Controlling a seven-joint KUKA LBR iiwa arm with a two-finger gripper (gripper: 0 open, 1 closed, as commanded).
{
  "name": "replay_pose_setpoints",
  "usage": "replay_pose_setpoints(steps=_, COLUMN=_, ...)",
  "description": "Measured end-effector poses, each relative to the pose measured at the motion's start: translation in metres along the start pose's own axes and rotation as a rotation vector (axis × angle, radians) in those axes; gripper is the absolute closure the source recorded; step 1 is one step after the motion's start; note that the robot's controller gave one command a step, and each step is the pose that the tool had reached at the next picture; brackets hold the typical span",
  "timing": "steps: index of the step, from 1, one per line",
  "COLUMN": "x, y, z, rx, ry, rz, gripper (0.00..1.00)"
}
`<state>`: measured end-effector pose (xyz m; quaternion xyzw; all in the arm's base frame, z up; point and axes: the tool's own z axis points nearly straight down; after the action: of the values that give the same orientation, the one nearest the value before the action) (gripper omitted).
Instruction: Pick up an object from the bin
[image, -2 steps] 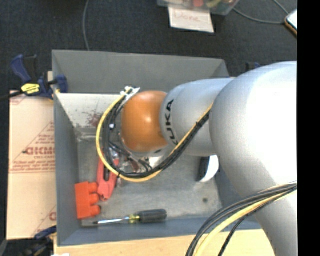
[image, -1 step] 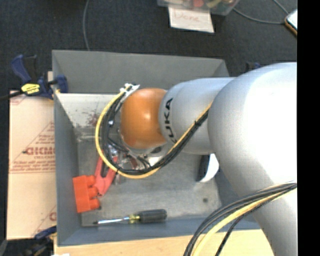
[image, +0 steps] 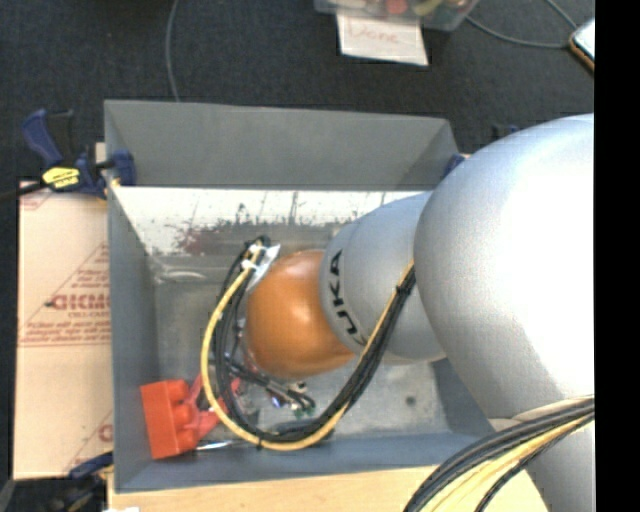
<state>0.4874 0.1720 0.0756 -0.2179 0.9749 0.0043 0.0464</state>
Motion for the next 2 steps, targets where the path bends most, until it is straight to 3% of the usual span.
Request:
replay_pose_setpoints(steps=1, x=-0.026, y=-0.038, z=0.004, rx=-0.003, ry=0.004, rz=0.073, gripper=1.0)
replay_pose_setpoints(steps=2, x=-0.01, y=-0.014, z=-0.031, rx=0.0, ry=0.001, rz=-0.023, gripper=1.0)
